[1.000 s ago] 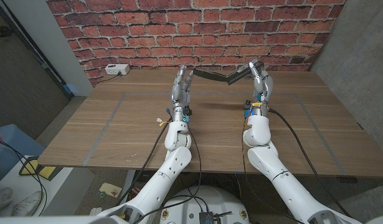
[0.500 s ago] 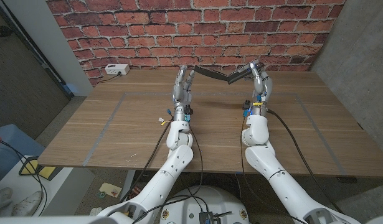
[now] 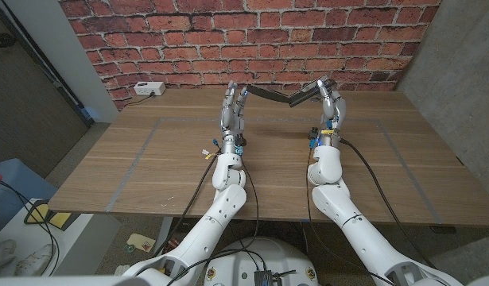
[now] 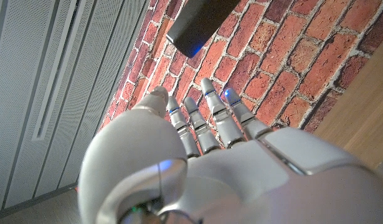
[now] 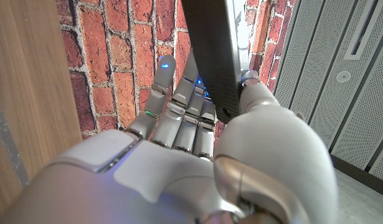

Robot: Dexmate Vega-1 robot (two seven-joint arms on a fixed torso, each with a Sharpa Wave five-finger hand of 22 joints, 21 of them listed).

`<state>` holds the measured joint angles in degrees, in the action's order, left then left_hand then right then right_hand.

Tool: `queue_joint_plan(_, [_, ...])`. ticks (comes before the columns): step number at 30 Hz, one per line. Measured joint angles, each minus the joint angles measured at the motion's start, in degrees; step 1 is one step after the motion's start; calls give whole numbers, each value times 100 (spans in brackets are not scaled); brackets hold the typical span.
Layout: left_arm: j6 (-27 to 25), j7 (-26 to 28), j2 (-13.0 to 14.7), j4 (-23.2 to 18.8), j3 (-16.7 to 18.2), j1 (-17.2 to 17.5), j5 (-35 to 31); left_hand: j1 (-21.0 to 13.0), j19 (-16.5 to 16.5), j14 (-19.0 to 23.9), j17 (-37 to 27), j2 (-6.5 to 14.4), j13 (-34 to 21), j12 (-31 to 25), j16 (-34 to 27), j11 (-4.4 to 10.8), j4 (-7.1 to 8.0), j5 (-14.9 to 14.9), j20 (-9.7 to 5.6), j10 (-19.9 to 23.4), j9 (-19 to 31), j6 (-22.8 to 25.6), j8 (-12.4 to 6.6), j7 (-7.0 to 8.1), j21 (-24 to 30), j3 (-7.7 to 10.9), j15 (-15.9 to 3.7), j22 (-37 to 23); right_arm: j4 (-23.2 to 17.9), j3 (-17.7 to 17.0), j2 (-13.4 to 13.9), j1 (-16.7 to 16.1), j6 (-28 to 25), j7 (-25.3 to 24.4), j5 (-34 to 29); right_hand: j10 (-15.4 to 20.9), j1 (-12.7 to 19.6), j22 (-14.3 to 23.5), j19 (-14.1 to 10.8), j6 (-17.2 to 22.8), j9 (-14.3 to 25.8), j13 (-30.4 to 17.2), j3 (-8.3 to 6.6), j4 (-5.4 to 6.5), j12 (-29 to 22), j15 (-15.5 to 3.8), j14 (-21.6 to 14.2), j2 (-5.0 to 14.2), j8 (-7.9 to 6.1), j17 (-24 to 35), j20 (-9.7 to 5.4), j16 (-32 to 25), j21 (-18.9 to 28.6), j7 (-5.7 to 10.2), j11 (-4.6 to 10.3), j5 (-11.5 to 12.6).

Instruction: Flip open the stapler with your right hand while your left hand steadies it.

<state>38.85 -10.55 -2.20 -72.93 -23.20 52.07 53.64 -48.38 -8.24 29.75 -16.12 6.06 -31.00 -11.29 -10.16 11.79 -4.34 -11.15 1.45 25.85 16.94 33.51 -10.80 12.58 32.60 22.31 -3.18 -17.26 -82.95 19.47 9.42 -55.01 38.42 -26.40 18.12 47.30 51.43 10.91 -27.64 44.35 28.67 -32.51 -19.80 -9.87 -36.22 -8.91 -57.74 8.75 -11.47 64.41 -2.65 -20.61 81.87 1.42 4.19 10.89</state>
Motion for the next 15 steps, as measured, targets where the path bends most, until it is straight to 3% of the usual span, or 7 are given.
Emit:
queue_joint_plan(2, [36,-37,13,26,-4,-17,-39,196,93,-413,69,-120,85,9,0,11,44,14,40,-49,-101,-9,0,10,-36,-126,42,78,9,3,6,2,1,9,0,0,0,0,0,0,0,-1,0,0,11,0,0,0,0,2,0,0,0,0,0,-3])
queue_joint_plan(5, [90,-94,37,72,-17,-45,-96,390,151,-695,149,-259,172,9,0,-9,69,14,60,-71,-202,-9,0,9,-66,-260,63,163,11,5,17,4,2,19,0,0,0,1,2,0,0,-2,0,0,12,0,0,0,0,9,-2,0,0,0,0,-9])
queue_joint_plan(15, [217,-215,96,183,-56,-108,-218,712,243,-947,282,-581,326,9,-48,22,91,14,92,-101,-364,-6,0,9,-165,-510,79,327,3,6,50,-4,-25,19,-21,0,-2,1,11,0,1,-29,0,0,18,9,-9,-3,3,9,-11,1,39,0,0,-26])
